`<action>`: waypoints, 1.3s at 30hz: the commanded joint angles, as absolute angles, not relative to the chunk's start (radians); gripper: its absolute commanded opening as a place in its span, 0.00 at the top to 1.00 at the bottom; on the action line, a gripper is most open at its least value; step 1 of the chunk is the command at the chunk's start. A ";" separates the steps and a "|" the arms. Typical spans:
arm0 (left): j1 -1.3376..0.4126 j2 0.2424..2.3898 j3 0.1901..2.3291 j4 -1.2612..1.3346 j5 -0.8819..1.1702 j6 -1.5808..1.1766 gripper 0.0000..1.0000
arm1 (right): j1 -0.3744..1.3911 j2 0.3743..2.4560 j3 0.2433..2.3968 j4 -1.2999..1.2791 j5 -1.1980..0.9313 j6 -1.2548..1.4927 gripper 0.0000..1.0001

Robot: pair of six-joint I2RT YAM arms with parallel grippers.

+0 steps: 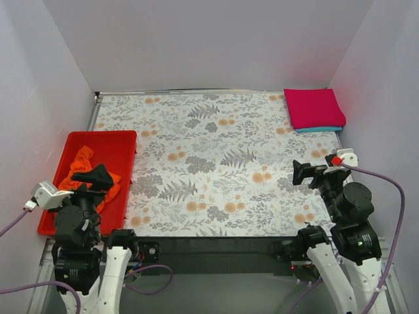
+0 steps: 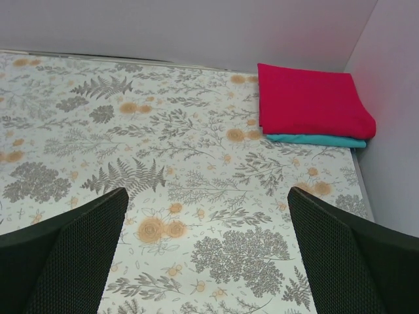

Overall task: Fold and stack the t-shirts
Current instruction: Move the tshirt to the center of the board

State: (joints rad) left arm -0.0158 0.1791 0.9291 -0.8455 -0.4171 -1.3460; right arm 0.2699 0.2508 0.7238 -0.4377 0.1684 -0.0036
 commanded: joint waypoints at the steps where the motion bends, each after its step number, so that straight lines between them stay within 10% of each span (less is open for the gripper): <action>1: -0.012 0.235 0.914 -0.841 -0.399 -1.365 0.02 | 0.275 0.275 0.750 -0.436 0.147 0.028 0.02; 19: -0.006 0.974 0.735 -0.689 -0.368 -1.673 0.02 | 0.299 0.474 0.724 -0.446 -0.149 0.067 0.02; 37: 0.351 1.475 0.779 -0.537 -0.374 -1.713 0.02 | 0.327 0.594 0.695 -0.471 -0.354 0.086 0.02; 39: 0.353 1.491 0.769 -0.537 -0.371 -1.701 0.15 | 0.328 0.601 0.695 -0.472 -0.351 0.084 0.02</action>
State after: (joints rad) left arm 0.3401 1.4624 0.7959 -0.5652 -0.3531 -1.7046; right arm 0.3222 0.5930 0.6937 -0.4755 -0.3168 0.0784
